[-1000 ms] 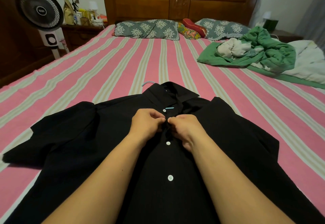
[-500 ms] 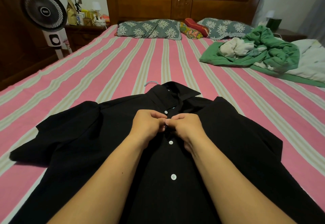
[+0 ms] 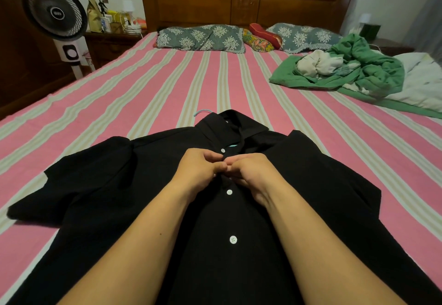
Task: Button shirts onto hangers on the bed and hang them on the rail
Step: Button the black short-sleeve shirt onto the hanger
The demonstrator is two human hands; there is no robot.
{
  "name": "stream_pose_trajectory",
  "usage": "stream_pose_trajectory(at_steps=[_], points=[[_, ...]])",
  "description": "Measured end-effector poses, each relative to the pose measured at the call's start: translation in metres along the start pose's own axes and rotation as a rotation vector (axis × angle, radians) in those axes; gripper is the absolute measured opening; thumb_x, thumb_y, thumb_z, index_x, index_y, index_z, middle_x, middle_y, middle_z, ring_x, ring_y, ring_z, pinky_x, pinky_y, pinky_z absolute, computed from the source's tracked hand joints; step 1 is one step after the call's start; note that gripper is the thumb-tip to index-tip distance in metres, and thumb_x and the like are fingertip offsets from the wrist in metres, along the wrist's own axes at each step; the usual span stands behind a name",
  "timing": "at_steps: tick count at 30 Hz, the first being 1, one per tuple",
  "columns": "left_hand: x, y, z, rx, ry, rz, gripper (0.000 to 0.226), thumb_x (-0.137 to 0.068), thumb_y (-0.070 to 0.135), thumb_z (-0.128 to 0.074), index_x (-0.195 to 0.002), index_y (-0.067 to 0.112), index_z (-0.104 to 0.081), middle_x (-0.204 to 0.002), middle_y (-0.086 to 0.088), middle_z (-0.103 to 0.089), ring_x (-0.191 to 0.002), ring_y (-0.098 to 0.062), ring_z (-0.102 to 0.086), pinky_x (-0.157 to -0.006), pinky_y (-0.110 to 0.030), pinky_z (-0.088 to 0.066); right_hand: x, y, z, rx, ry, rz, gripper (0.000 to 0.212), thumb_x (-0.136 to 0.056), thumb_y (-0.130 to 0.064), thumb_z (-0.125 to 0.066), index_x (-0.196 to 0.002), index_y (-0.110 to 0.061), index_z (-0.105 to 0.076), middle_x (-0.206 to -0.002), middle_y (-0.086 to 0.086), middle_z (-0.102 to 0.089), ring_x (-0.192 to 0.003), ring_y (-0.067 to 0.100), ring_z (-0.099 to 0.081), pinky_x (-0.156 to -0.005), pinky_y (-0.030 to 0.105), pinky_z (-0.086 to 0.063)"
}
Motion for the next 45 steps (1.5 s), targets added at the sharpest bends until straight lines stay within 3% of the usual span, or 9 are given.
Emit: stream_pose_trajectory(at_steps=[4,11,19,22,25,28,32,36,45], points=[[0.001,-0.001,0.008,0.015,0.096,-0.002,0.013,-0.092,0.015,-0.073,-0.092,0.027,-0.078,-0.084,0.003,-0.077,-0.079,-0.013,-0.070,-0.076,-0.027,-0.054,-0.001,0.000,0.001,-0.024,0.002,0.001,0.027,-0.085,0.005,-0.063,-0.084,-0.016,-0.081,-0.092,0.010,-0.078,-0.087,0.015,-0.073,-0.075,0.022,-0.055],[0.001,0.004,0.008,-0.037,0.110,-0.052,0.012,-0.090,0.008,-0.072,-0.090,0.020,-0.074,-0.082,-0.003,-0.074,-0.071,-0.015,-0.066,-0.068,-0.028,-0.054,-0.009,0.003,0.012,0.178,0.196,0.099,0.007,-0.082,-0.020,-0.079,-0.075,-0.020,-0.078,-0.079,0.001,-0.076,-0.083,0.021,-0.074,-0.081,0.038,-0.061],[-0.002,0.002,0.000,-0.080,0.065,-0.066,0.012,-0.084,0.008,-0.077,-0.085,0.018,-0.070,-0.074,-0.006,-0.069,-0.061,-0.014,-0.057,-0.063,-0.028,-0.049,-0.008,0.012,0.012,0.117,0.075,-0.140,0.009,-0.088,-0.010,-0.068,-0.083,-0.004,-0.073,-0.078,0.009,-0.066,-0.071,0.023,-0.063,-0.077,0.035,-0.055],[0.000,0.003,-0.009,-0.275,-0.003,-0.109,0.014,-0.084,0.025,-0.081,-0.075,0.022,-0.072,-0.071,0.004,-0.071,-0.062,-0.006,-0.060,-0.060,-0.020,-0.046,-0.009,0.002,0.031,0.563,0.339,-0.051,0.019,-0.089,-0.022,-0.062,-0.075,-0.017,-0.074,-0.087,0.005,-0.071,-0.081,0.028,-0.065,-0.065,0.031,-0.049],[0.002,0.004,-0.013,-0.424,-0.014,-0.121,0.013,-0.087,0.029,-0.078,-0.075,0.026,-0.074,-0.074,0.009,-0.070,-0.075,-0.006,-0.064,-0.071,-0.026,-0.052,0.001,-0.018,0.058,0.524,0.576,0.050,0.031,-0.094,-0.035,-0.056,-0.072,-0.016,-0.067,-0.084,0.003,-0.071,-0.078,0.025,-0.063,-0.066,0.032,-0.045],[0.004,0.008,-0.014,-0.416,-0.061,-0.128,0.012,-0.092,0.028,-0.071,-0.084,0.027,-0.078,-0.080,0.009,-0.072,-0.078,-0.003,-0.065,-0.074,-0.025,-0.054,-0.010,-0.028,0.056,0.367,0.463,0.069,0.040,-0.087,-0.053,-0.065,-0.068,-0.019,-0.053,-0.069,0.000,-0.058,-0.067,0.021,-0.057,-0.067,0.035,-0.048],[0.007,0.010,-0.013,-0.461,-0.043,-0.158,0.020,-0.094,0.027,-0.061,-0.084,0.027,-0.078,-0.083,0.008,-0.073,-0.081,-0.008,-0.067,-0.080,-0.034,-0.057,-0.038,-0.016,0.038,0.549,0.384,-0.046,0.032,-0.089,-0.046,-0.070,-0.100,-0.019,-0.056,-0.103,0.002,-0.058,-0.096,0.025,-0.056,-0.075,0.032,-0.042],[0.014,0.042,0.007,-0.444,0.288,-0.500,0.018,-0.098,0.022,-0.057,-0.103,0.025,-0.074,-0.102,0.010,-0.065,-0.099,-0.007,-0.057,-0.087,-0.024,-0.043,-0.032,0.004,0.058,0.207,0.508,0.085,0.034,-0.091,-0.029,-0.071,-0.069,-0.023,-0.046,-0.070,-0.004,-0.051,-0.070,0.018,-0.052,-0.057,0.026,-0.040],[-0.054,0.025,-0.020,-0.824,-0.005,-0.183,0.017,-0.091,0.035,-0.073,-0.103,0.023,-0.071,-0.100,-0.001,-0.070,-0.096,-0.023,-0.064,-0.081,-0.034,-0.050,-0.029,0.010,0.054,-0.249,0.328,0.001,0.012,-0.092,-0.004,-0.070,-0.089,-0.011,-0.060,-0.080,0.008,-0.064,-0.059,0.016,-0.063,-0.057,0.024,-0.057]])
Point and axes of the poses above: each hand's wrist, its own x-axis away from the middle knuckle, its own z-axis out of the back of the hand, y = z × x, the point moved 8 cm from there along -x, towards the middle knuckle
